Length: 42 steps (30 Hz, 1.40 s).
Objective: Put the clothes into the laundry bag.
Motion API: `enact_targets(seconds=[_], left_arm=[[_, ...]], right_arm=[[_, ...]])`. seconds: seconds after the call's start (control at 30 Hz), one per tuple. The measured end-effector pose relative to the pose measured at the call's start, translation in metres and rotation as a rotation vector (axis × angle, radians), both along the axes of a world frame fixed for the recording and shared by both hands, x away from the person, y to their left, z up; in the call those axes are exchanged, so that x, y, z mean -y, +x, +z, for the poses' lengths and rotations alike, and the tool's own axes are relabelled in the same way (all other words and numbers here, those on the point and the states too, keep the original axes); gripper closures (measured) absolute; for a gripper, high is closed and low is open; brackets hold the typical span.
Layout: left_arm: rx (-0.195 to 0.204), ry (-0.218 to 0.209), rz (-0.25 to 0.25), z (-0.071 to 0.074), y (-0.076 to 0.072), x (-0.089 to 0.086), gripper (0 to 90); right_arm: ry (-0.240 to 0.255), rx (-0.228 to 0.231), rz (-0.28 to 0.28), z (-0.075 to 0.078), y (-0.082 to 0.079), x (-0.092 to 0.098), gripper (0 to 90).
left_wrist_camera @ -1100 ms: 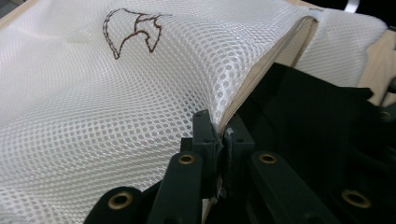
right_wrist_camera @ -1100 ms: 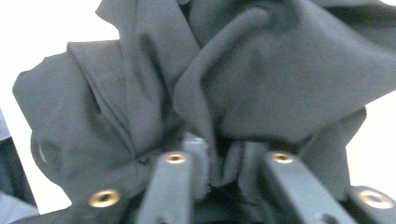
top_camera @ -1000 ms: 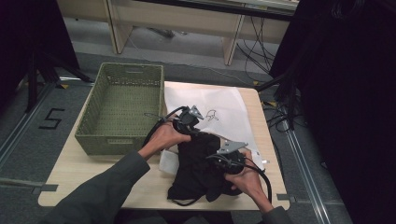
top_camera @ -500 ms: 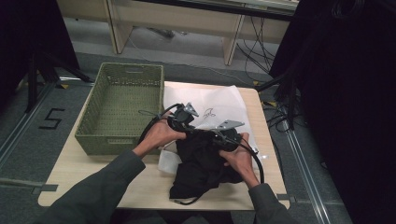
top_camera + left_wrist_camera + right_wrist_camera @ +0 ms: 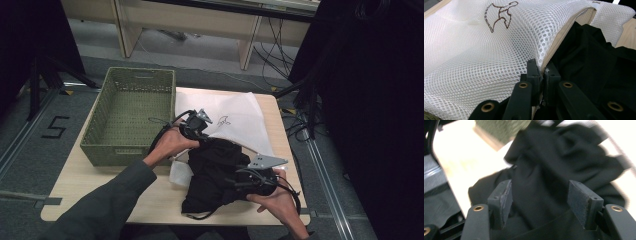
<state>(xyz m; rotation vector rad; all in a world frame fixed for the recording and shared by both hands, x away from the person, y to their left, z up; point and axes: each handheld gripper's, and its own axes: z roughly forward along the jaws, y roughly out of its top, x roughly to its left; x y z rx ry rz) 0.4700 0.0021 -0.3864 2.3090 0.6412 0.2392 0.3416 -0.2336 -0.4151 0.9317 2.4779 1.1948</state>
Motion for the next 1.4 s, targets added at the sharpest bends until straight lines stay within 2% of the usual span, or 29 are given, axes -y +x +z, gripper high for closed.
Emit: enact_targets(seconds=[0.03, 0.07, 0.13, 0.2, 0.23, 0.3, 0.33, 0.37, 0.4, 0.47, 0.53, 0.57, 0.6, 0.63, 0.67, 0.7, 0.73, 0.77, 0.8, 0.87, 0.93, 0.97, 1.07, 1.17, 1.2, 1.27, 1.33, 1.37, 1.4], left_arm=[[-0.001, -0.001, 0.001, 0.000, 0.000, 0.000, 84.5], [-0.002, 0.001, 0.002, 0.000, 0.000, 0.000, 84.5], [-0.001, 0.002, 0.000, 0.000, -0.001, 0.000, 84.5], [-0.003, 0.002, 0.000, 0.000, 0.000, -0.001, 84.5], [-0.002, 0.003, -0.001, 0.000, 0.000, -0.001, 84.4], [0.000, -0.001, -0.002, -0.001, -0.001, 0.000, 84.3], [-0.001, -0.014, 0.003, -0.002, -0.001, 0.001, 84.3], [-0.011, -0.012, 0.003, -0.002, -0.002, 0.001, 84.2], [-0.011, -0.005, -0.013, -0.002, -0.002, 0.001, 84.2], [-0.013, -0.001, -0.021, -0.002, -0.005, 0.004, 84.1], [-0.009, -0.001, -0.029, -0.002, -0.006, 0.006, 84.1], [-0.011, 0.000, -0.028, -0.003, -0.007, 0.006, 84.1], [-0.011, 0.001, -0.028, -0.003, -0.007, 0.006, 84.1], [-0.013, 0.002, -0.028, -0.003, -0.007, 0.005, 84.2], [-0.015, 0.000, -0.026, -0.004, -0.007, 0.004, 84.2], [-0.016, 0.003, -0.031, -0.004, -0.007, 0.004, 84.3], [-0.017, 0.001, -0.029, -0.004, -0.007, 0.004, 84.3], [-0.016, 0.002, -0.029, -0.004, -0.008, 0.003, 84.3], [-0.016, 0.004, -0.028, -0.004, -0.008, 0.003, 84.4], [-0.013, 0.005, -0.030, -0.003, -0.009, 0.003, 84.6], [-0.013, 0.007, -0.036, -0.001, -0.010, 0.004, 84.7], [-0.013, 0.004, -0.033, -0.001, -0.011, 0.004, 84.7], [-0.012, 0.008, -0.037, 0.001, -0.012, 0.004, 84.7], [-0.017, -0.001, -0.034, 0.001, -0.013, 0.003, 84.9], [-0.013, -0.005, -0.032, 0.001, -0.013, 0.002, 84.8], [-0.016, 0.015, -0.042, 0.003, -0.011, 0.000, 84.8], [-0.017, 0.008, -0.033, 0.001, -0.009, 0.000, 84.6], [-0.027, -0.019, -0.009, -0.001, -0.009, 0.002, 84.7], [-0.024, 0.004, -0.023, -0.001, -0.007, 0.001, 84.6]], right_arm=[[-0.022, 0.013, 0.018, -0.003, 0.001, -0.002, 38.4], [-0.018, -0.020, 0.021, -0.007, 0.001, -0.005, 38.3], [-0.030, -0.045, 0.015, -0.014, 0.001, -0.011, 37.1], [-0.044, -0.048, 0.037, -0.023, 0.003, -0.016, 35.0], [-0.060, -0.063, 0.045, -0.026, 0.002, -0.019, 33.4], [-0.120, -0.062, 0.076, -0.034, 0.000, -0.028, 30.0], [-0.118, -0.032, 0.072, -0.042, 0.000, -0.034, 28.6], [-0.154, -0.044, 0.089, -0.043, 0.001, -0.036, 27.8], [-0.170, -0.028, 0.107, -0.047, 0.004, -0.039, 27.6], [-0.206, -0.039, 0.112, -0.052, 0.007, -0.043, 27.4], [-0.239, -0.029, 0.124, -0.057, 0.013, -0.046, 33.4], [-0.254, -0.060, 0.107, -0.058, 0.013, -0.048, 40.0], [-0.281, -0.053, 0.111, -0.059, 0.014, -0.048, 48.5], [-0.301, -0.014, 0.125, -0.060, 0.017, -0.047, 56.4], [-0.293, -0.013, 0.117, -0.060, 0.017, -0.046, 63.7], [-0.297, 0.032, 0.140, -0.060, 0.020, -0.044, 68.8], [-0.293, 0.027, 0.133, -0.058, 0.020, -0.042, 71.2], [-0.293, 0.046, 0.134, -0.057, 0.021, -0.042, 72.6], [-0.282, 0.023, 0.122, -0.053, 0.020, -0.042, 73.4], [-0.263, 0.074, 0.106, -0.047, 0.025, -0.040, 74.2], [-0.237, 0.096, 0.062, -0.039, 0.032, -0.037, 74.7], [-0.235, 0.090, 0.043, -0.034, 0.037, -0.035, 74.8], [-0.222, 0.130, -0.035, -0.025, 0.059, -0.034, 75.0], [-0.244, 0.150, -0.107, -0.022, 0.084, -0.032, 75.0], [-0.241, 0.131, -0.146, -0.023, 0.090, -0.031, 74.9], [-0.244, 0.113, -0.180, -0.031, 0.103, -0.026, 74.4], [-0.205, 0.082, -0.197, -0.037, 0.106, -0.022, 72.5], [-0.192, 0.072, -0.198, -0.037, 0.104, -0.021, 69.9], [-0.190, 0.075, -0.193, -0.035, 0.102, -0.021, 65.9]])
